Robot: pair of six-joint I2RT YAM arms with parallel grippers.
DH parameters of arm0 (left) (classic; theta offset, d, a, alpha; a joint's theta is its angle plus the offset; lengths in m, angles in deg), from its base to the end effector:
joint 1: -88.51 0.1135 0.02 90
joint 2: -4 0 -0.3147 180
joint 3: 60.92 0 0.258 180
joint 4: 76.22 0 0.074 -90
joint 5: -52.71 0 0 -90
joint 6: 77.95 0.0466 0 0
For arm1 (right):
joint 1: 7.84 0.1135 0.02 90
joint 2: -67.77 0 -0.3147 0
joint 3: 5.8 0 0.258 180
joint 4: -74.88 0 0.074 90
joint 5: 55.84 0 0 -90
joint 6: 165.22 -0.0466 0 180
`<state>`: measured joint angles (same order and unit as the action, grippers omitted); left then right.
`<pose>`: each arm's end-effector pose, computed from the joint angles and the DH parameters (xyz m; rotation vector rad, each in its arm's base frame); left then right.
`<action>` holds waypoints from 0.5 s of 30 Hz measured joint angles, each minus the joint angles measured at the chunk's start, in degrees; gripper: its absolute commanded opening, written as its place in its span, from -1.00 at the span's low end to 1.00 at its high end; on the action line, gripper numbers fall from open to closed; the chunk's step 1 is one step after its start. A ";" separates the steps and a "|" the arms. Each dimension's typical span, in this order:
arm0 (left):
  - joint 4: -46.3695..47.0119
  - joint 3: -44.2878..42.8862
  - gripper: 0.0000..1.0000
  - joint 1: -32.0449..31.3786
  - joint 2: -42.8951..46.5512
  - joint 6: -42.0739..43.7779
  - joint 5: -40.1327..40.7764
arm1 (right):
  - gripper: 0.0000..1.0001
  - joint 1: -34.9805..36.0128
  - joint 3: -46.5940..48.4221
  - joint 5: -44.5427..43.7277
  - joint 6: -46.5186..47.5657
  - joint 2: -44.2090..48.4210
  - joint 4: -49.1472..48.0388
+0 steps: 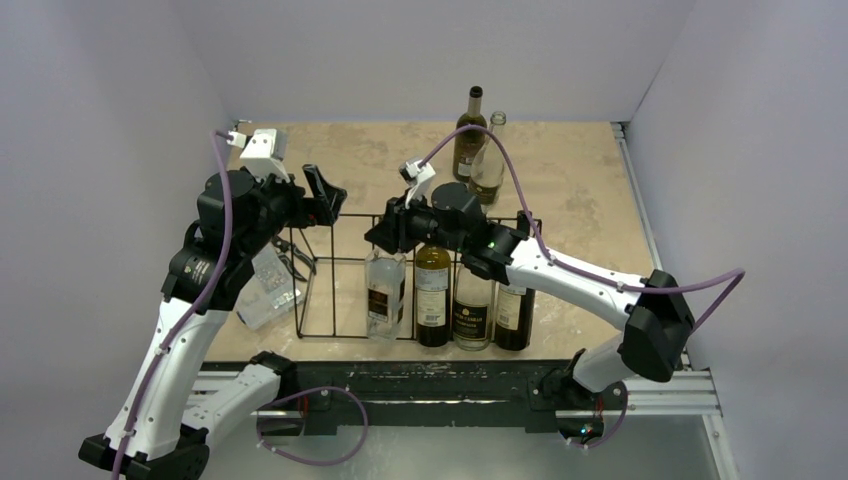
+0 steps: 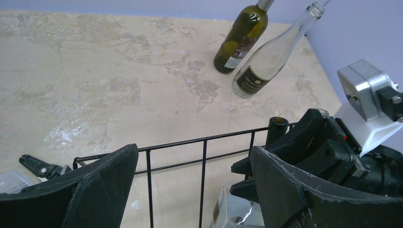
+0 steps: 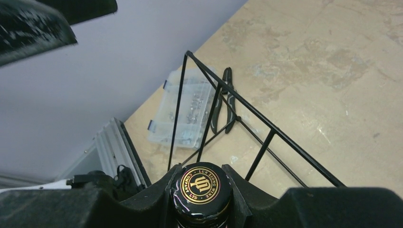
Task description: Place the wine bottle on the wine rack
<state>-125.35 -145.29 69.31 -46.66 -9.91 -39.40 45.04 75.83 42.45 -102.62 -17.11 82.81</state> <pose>0.1424 -0.0514 0.4680 -0.0189 1.8735 -0.5338 0.2163 0.2970 0.3890 -0.5313 1.8350 1.1158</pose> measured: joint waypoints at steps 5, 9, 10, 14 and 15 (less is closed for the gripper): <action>0.00 0.00 0.75 0.00 -0.09 0.00 -0.02 | -1.00 0.76 -1.77 -1.46 1.66 -0.17 0.33; 0.00 0.00 0.75 0.00 -0.37 0.00 -0.04 | -1.00 0.79 -2.23 -2.67 2.60 -0.17 0.55; 0.00 0.00 0.75 0.00 -0.44 0.00 -0.07 | -1.00 0.79 -2.32 -2.89 2.86 -0.17 0.50; 0.00 0.00 0.75 0.00 -0.70 0.00 -0.17 | -1.00 0.79 -2.67 -3.13 3.17 -0.17 0.52; 0.00 0.00 0.75 0.00 -0.76 0.00 -0.20 | -1.00 0.79 -2.75 -3.13 3.26 -0.17 0.55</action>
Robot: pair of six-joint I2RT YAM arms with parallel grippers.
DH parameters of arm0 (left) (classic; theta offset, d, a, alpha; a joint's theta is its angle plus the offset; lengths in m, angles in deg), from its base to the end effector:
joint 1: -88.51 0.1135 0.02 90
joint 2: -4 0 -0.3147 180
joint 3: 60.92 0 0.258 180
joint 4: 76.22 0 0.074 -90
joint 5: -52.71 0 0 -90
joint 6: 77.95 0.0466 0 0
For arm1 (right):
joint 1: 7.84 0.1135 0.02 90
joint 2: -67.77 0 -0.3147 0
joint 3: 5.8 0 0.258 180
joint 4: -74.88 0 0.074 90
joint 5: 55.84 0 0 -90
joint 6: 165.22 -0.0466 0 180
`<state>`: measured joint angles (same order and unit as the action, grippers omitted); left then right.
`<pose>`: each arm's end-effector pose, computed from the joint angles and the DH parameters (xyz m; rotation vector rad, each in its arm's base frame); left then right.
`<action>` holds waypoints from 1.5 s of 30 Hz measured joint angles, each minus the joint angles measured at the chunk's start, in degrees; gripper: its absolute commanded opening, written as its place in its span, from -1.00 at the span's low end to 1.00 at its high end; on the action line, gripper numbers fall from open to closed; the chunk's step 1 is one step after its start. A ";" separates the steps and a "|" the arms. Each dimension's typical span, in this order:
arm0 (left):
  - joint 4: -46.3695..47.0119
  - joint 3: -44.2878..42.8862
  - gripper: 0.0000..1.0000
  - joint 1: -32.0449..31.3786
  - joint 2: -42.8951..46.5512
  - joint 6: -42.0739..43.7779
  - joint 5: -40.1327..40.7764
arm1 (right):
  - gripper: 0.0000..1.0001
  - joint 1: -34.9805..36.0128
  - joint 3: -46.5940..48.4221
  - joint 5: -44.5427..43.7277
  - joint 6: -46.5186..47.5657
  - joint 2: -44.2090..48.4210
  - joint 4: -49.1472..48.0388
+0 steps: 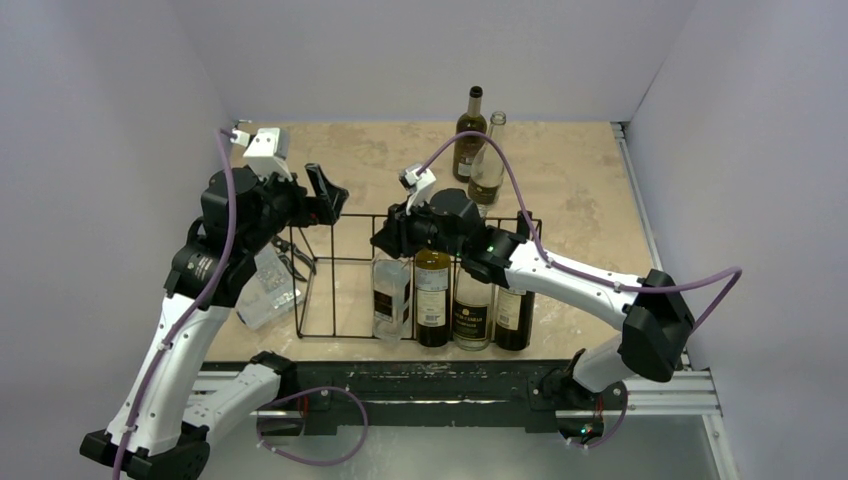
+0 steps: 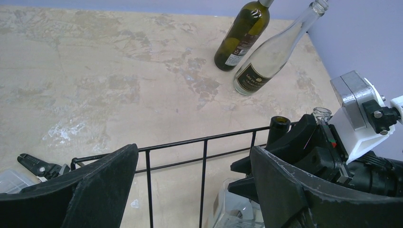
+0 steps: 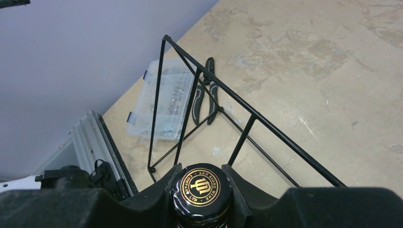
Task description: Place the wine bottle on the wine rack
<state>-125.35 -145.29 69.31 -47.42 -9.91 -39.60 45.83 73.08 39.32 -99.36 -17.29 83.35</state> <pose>0.1467 -0.0531 0.4662 -0.0169 1.8872 -0.5339 0.2134 0.2973 0.3688 -0.5633 1.8708 1.0154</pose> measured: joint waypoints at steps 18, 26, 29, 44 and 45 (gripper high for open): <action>0.00 0.00 0.75 0.00 -0.70 0.00 -0.35 | -1.00 -0.04 -0.31 0.37 -0.04 -1.95 -0.33; 0.00 0.00 0.75 0.00 -0.87 0.00 -0.50 | -1.00 -0.04 0.00 0.26 -0.24 -2.36 -0.13; -0.02 0.00 0.75 0.00 -0.90 0.00 -0.52 | -0.83 -0.04 1.33 0.00 -0.46 -3.63 0.46; -0.02 0.00 0.75 0.00 -1.20 0.00 -0.90 | -0.06 0.00 6.38 -5.95 -5.46 -6.49 8.70; -0.02 0.00 0.75 0.00 -1.20 0.00 -0.92 | -0.04 0.00 6.64 -6.23 -5.64 -6.51 9.25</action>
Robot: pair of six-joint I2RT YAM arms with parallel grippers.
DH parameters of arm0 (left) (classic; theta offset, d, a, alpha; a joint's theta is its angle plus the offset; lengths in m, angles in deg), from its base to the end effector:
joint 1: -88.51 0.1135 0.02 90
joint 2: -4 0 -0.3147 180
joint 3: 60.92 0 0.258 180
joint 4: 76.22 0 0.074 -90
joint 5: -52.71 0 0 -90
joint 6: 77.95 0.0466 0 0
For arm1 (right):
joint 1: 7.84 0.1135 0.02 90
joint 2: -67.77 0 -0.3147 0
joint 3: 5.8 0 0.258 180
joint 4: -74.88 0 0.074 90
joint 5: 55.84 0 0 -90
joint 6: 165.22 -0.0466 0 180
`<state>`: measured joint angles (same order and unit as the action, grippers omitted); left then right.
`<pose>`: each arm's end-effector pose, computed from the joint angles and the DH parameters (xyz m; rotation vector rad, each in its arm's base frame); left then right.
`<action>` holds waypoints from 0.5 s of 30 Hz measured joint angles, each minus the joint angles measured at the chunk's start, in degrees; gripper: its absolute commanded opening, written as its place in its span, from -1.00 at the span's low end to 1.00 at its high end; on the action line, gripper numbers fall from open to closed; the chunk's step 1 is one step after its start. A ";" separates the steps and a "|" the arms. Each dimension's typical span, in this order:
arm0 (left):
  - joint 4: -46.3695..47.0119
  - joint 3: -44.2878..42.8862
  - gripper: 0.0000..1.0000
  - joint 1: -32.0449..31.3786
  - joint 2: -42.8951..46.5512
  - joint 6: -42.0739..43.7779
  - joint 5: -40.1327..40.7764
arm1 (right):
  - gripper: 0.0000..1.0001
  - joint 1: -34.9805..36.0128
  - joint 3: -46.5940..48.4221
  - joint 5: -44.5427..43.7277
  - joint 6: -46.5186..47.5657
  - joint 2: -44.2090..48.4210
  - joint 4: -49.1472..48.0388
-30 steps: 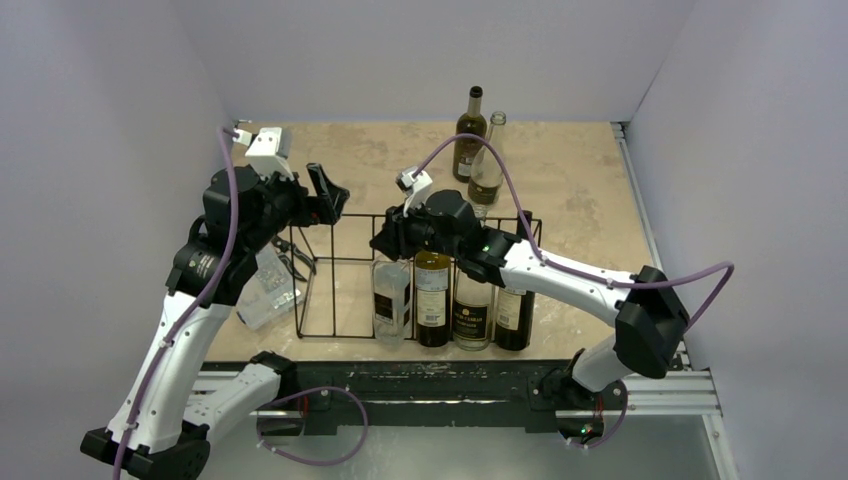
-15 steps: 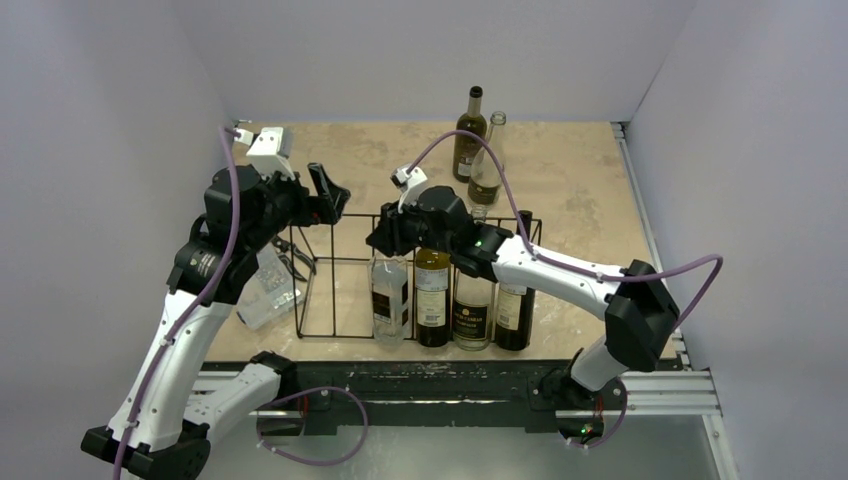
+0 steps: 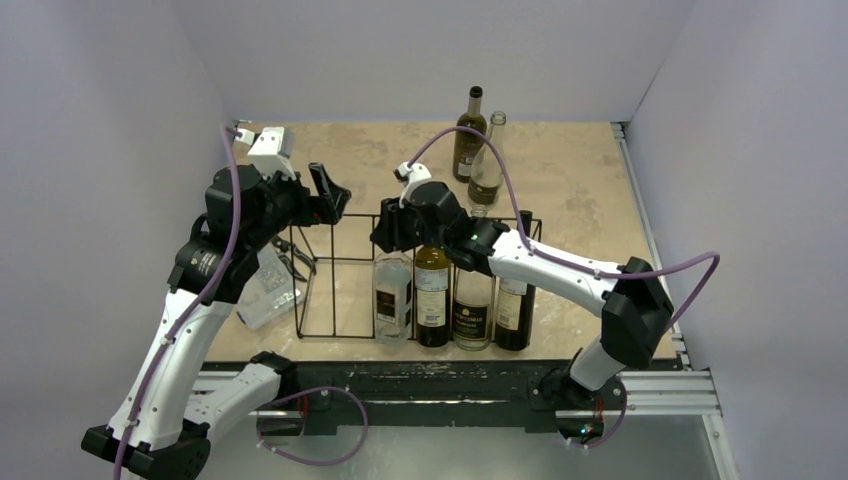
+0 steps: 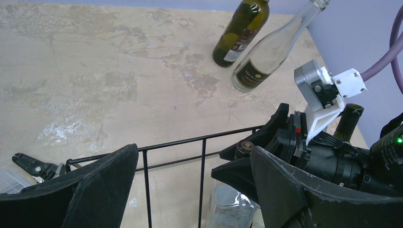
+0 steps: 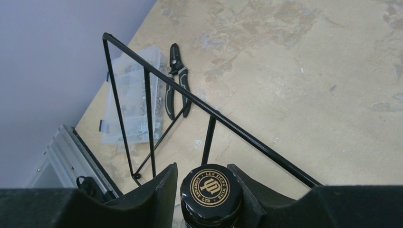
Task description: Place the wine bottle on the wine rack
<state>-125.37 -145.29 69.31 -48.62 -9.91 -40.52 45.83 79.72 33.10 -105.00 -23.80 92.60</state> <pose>0.1534 -0.0562 0.4633 -0.0065 1.9105 -0.5436 0.2350 0.3181 0.3523 -0.4235 2.0632 0.8998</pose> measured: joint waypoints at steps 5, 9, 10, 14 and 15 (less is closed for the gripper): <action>0.00 0.00 0.75 0.00 0.00 0.00 0.00 | 0.08 0.02 1.11 -1.55 -0.37 0.00 1.90; 0.00 0.00 0.75 0.00 0.02 0.00 0.00 | 0.13 0.00 1.75 -2.58 -0.70 0.00 2.80; 0.00 0.00 0.75 0.00 0.02 0.00 0.00 | 0.14 0.00 1.92 -2.71 -0.74 0.00 3.17; 0.00 0.00 0.75 0.00 0.02 0.00 -0.02 | 0.22 0.07 3.15 -3.91 -1.16 0.00 5.22; 0.00 0.00 0.75 0.00 0.02 0.00 -0.02 | 0.23 0.07 3.26 -4.11 -1.25 0.00 5.49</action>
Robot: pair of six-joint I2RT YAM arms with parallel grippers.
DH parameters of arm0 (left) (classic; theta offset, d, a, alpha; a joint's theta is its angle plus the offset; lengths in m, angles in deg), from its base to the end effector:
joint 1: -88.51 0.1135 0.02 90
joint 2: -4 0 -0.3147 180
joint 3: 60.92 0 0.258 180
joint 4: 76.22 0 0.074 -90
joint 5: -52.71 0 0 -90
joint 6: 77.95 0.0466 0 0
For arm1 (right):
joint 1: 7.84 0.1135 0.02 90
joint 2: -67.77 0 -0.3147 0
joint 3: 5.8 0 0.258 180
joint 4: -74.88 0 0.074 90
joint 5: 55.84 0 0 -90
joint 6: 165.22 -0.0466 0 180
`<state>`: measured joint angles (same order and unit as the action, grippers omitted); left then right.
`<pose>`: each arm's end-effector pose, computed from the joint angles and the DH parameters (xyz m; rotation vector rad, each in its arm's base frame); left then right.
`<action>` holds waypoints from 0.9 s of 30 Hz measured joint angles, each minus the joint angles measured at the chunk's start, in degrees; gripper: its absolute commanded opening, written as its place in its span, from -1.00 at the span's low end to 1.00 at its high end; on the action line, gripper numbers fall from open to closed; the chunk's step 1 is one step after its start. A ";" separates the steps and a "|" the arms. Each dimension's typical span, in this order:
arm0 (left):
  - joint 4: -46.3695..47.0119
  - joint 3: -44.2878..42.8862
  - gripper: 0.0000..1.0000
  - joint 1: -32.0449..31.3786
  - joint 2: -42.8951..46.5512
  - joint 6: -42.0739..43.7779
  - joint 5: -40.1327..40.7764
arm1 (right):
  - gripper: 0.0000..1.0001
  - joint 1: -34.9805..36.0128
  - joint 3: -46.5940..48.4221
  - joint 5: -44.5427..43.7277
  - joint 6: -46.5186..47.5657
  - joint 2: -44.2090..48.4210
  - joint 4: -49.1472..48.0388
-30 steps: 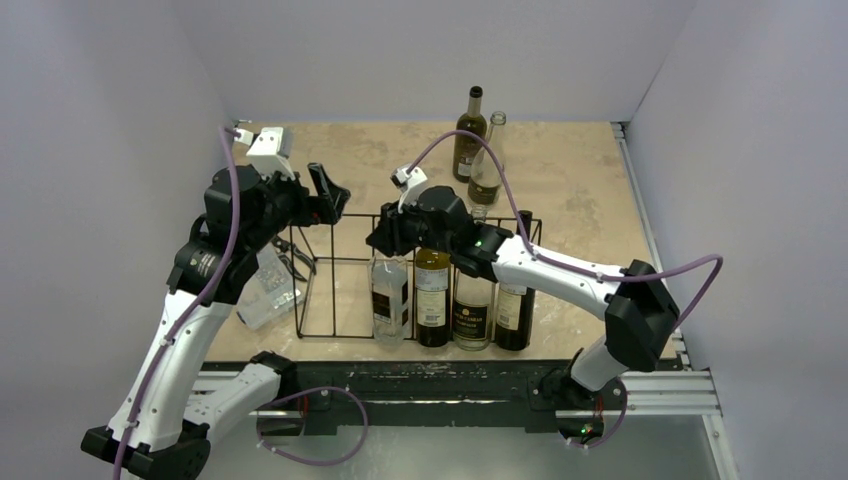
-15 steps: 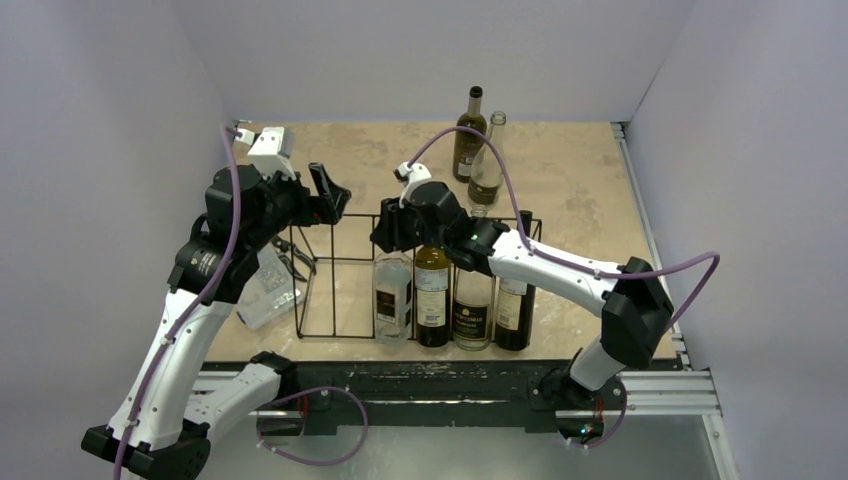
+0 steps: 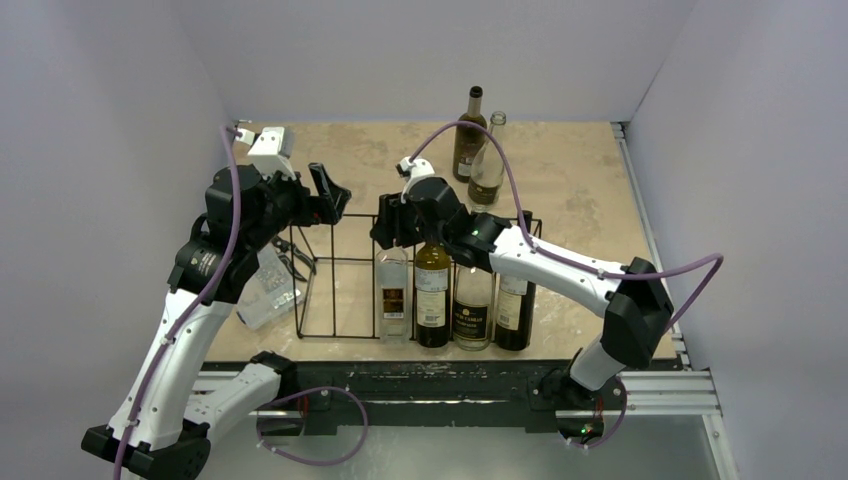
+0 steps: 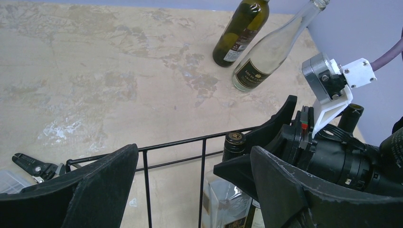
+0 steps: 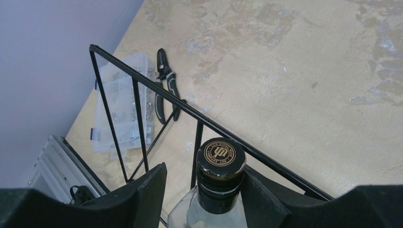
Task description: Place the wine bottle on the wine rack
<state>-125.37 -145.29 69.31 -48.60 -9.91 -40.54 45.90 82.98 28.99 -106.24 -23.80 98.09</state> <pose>0.1533 -0.0562 0.4633 -0.0062 1.9102 -0.5440 0.2367 0.3157 0.3627 -0.3601 2.0967 0.8248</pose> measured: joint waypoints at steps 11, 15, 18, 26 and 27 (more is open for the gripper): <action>0.00 0.00 0.75 0.00 0.00 0.00 -0.11 | 0.25 0.59 1.70 -1.84 -0.09 0.02 2.47; 0.00 0.00 0.75 0.00 0.00 0.00 -0.20 | 0.26 0.63 1.81 -1.99 -0.09 0.11 3.06; 0.00 0.00 0.75 0.00 0.00 0.00 -0.22 | 0.26 0.70 1.81 -2.73 -0.17 0.24 3.23; 0.00 0.00 0.75 0.00 0.00 -0.02 -0.55 | 0.29 0.76 1.81 -3.76 -0.46 3.06 3.63; 0.00 0.00 0.75 0.00 0.00 -0.02 -0.59 | 0.30 0.76 1.81 -4.07 -0.44 3.58 3.63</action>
<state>-125.37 -145.29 69.31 -48.60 -9.93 -41.13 46.66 84.79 24.92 -106.68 -20.21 101.71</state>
